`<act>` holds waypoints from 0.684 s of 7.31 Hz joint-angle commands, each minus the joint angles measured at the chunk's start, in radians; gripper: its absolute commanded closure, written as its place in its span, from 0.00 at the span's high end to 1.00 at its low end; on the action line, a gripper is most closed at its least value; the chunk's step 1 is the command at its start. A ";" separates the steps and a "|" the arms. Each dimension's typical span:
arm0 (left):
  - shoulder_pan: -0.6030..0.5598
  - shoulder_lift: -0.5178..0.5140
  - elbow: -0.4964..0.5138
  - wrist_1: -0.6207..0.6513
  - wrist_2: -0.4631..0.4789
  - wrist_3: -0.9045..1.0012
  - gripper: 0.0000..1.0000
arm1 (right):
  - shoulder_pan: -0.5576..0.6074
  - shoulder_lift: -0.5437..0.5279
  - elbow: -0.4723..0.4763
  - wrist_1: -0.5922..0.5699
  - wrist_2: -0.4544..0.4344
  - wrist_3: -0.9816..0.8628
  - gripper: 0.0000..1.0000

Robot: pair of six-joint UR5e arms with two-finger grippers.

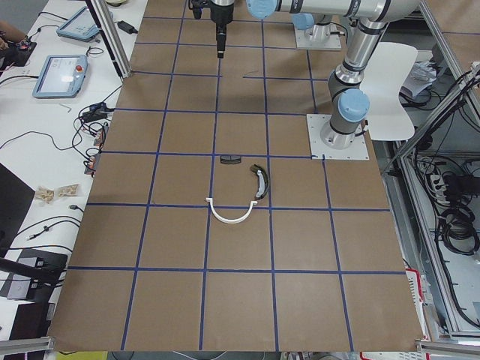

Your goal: Place bearing gear from tray to pile

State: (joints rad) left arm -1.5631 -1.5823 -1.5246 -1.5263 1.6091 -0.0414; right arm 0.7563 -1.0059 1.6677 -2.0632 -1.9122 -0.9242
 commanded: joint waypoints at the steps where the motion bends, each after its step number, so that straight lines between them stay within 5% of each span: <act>1: 0.000 0.001 0.000 0.000 0.000 0.000 1.00 | 0.000 0.000 -0.003 0.000 0.001 -0.004 0.00; 5: 0.000 0.002 0.000 0.000 0.000 0.002 1.00 | 0.002 -0.055 -0.017 0.020 0.002 -0.008 0.00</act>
State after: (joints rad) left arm -1.5632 -1.5803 -1.5248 -1.5268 1.6091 -0.0411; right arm 0.7566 -1.0302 1.6513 -2.0517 -1.9094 -0.9323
